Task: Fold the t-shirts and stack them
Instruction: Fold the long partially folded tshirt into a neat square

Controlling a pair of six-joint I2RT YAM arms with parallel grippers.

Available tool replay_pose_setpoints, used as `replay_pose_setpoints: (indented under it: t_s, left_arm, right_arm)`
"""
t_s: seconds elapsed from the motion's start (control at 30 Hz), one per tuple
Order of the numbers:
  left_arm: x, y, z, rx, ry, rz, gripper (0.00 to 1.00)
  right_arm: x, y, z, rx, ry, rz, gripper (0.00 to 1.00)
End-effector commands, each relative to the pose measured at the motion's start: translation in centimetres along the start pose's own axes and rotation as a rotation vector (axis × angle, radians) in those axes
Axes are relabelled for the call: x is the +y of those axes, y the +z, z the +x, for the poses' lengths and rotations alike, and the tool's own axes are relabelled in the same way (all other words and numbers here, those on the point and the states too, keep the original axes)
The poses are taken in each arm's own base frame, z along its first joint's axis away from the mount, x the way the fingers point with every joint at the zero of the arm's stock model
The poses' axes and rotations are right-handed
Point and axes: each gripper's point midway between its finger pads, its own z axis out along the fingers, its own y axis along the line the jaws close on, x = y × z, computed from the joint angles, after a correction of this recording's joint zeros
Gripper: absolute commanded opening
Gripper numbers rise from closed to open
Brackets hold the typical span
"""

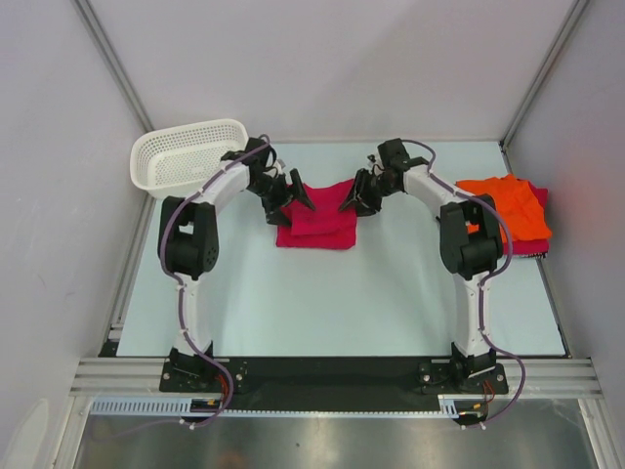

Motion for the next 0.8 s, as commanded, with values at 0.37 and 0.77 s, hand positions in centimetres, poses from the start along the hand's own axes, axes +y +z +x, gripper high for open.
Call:
replay_pose_setpoints:
  t_s: [0.37,0.77]
  left_arm:
    - [-1.5,-3.4,-5.1,-0.179,0.03,0.116,1.0]
    - [-2.4,-12.0,-2.1,-0.437,0.234,0.031,0.99]
  right_arm:
    - [5.7,-6.5,-3.5,-0.493,-0.216,-0.011,0.9]
    - [6.1,-11.4,2.6,-0.497,-0.254,-0.004,0.27]
